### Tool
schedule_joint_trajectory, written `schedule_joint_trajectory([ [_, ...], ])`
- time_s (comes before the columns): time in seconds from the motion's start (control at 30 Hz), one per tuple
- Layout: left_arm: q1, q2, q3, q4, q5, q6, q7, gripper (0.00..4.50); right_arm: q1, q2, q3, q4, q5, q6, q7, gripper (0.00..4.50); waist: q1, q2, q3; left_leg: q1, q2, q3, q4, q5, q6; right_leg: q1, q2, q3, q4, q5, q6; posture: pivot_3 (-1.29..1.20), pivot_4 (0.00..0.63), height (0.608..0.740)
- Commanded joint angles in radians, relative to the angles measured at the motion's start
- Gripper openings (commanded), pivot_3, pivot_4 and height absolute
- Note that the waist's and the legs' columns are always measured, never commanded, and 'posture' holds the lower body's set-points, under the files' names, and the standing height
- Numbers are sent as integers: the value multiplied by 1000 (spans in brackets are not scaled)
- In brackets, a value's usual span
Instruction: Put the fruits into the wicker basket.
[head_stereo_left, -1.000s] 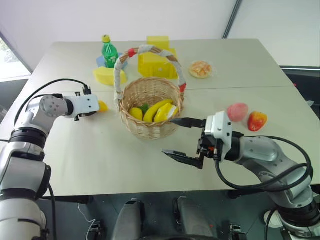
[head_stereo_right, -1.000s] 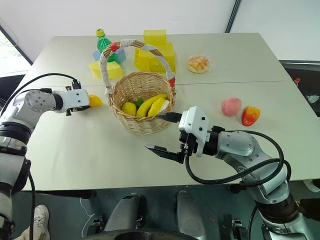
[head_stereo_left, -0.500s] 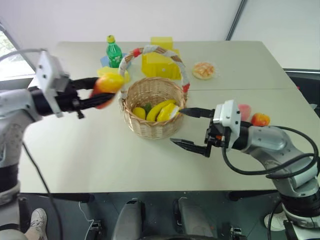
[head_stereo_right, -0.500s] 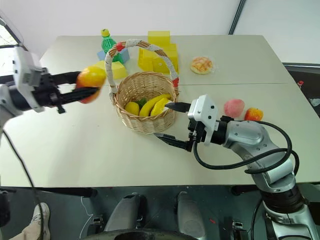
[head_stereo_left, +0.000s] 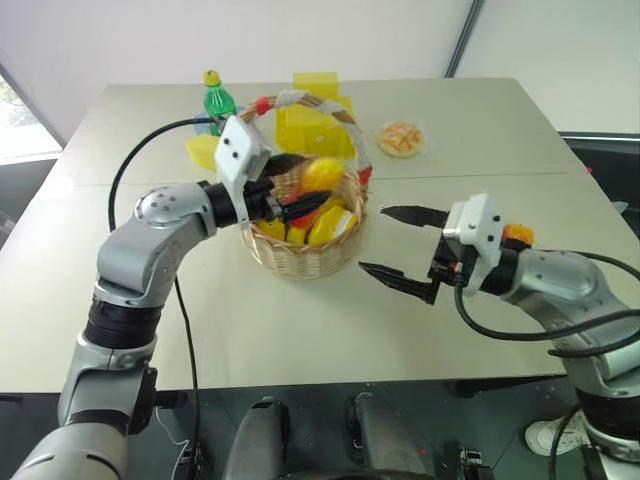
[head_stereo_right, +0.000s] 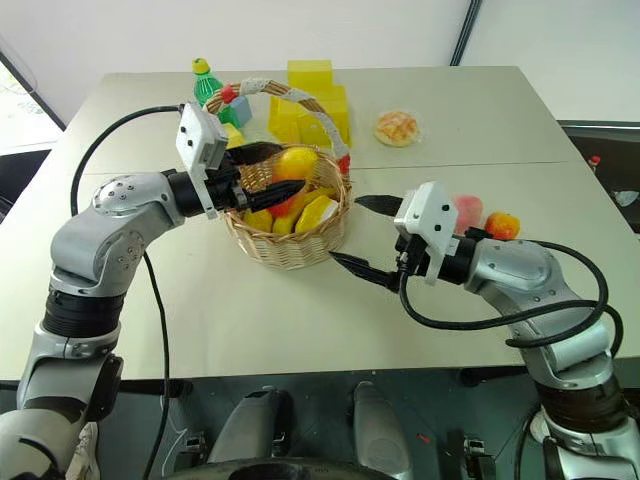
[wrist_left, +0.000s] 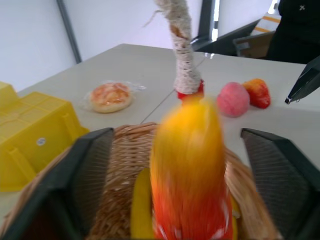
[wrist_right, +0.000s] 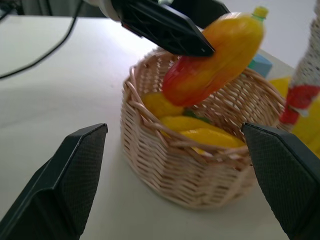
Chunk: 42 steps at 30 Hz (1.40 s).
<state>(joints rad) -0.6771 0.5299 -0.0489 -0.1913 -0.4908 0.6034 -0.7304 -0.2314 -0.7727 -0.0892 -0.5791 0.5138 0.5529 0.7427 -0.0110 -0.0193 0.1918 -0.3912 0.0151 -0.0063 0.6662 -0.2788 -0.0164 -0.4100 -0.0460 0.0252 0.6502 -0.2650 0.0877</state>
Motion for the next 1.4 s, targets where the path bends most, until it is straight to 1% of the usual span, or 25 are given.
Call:
schedule_joint_trajectory([
  [0.03,22,3,47,-37,-23,-35,-28,4412,44,-50,-106,63,-86,-20,-48,4500,0,0,0,0,0,0,0,0,0,0,0,0,0,0,0,0,150,740],
  [0.17,73,-14,82,-112,-130,-3,-78,4412,98,-50,-234,236,-153,-45,-120,4500,1,0,0,0,0,0,0,0,0,0,0,0,-1,0,0,0,150,740],
  [0.23,90,-20,74,-138,-147,5,-82,4412,115,-46,-264,300,-175,-60,-136,4500,1,0,0,0,0,0,0,0,0,1,0,0,-1,0,0,0,150,740],
  [0.33,121,-29,21,-166,-121,-1,-78,4412,132,-31,-297,403,-206,-66,-176,4500,-1,1,0,0,0,1,0,0,0,1,0,0,0,0,0,0,150,740],
  [0.5,138,-63,-34,-186,-108,-8,-61,4412,146,-12,-313,540,-246,-114,-217,4500,-3,1,-1,1,0,1,0,0,0,1,1,1,0,0,0,0,150,740],
  [0.63,134,-76,-53,-181,-95,-17,-63,4412,97,20,-310,623,-241,-126,-249,4500,-5,2,-1,1,0,1,0,0,0,1,1,1,0,0,0,0,150,740],
  [0.77,132,-83,-60,-175,-93,-18,-67,4412,27,65,-313,703,-206,-133,-249,4500,-6,3,-1,1,0,2,0,0,0,1,1,2,0,0,0,0,150,740],
  [0.93,132,-85,-65,-177,-91,-13,-78,4412,-44,93,-309,805,-204,-149,-262,4500,-3,3,-1,1,0,2,0,0,0,1,1,2,0,0,0,0,150,740],
  [1.2,138,-83,-72,-188,-88,-9,-80,4412,-79,112,-301,892,-205,-202,-262,4500,-2,3,-1,1,0,1,0,0,0,1,1,1,0,0,0,0,150,740],
  [1.23,139,-82,-73,-189,-88,-10,-80,4500,-77,114,-300,890,-204,-207,-260,3953,-4,3,-1,1,0,1,0,0,0,1,1,1,0,0,0,0,150,740],
  [1.27,140,-80,-74,-190,-88,-11,-80,4500,-76,116,-300,888,-203,-211,-258,3637,-4,3,-1,1,0,1,0,0,0,1,1,1,0,0,0,0,150,740],
  [1.37,140,-78,-72,-186,-90,-12,-81,4500,-60,115,-302,851,-208,-211,-266,2242,-4,3,-1,1,0,1,0,0,0,1,1,1,0,0,0,0,150,740],
  [1.4,141,-75,-69,-184,-91,-14,-83,4500,-51,111,-304,832,-211,-209,-270,2242,-4,3,-1,1,0,1,0,0,0,1,1,1,0,0,0,0,150,740],
])
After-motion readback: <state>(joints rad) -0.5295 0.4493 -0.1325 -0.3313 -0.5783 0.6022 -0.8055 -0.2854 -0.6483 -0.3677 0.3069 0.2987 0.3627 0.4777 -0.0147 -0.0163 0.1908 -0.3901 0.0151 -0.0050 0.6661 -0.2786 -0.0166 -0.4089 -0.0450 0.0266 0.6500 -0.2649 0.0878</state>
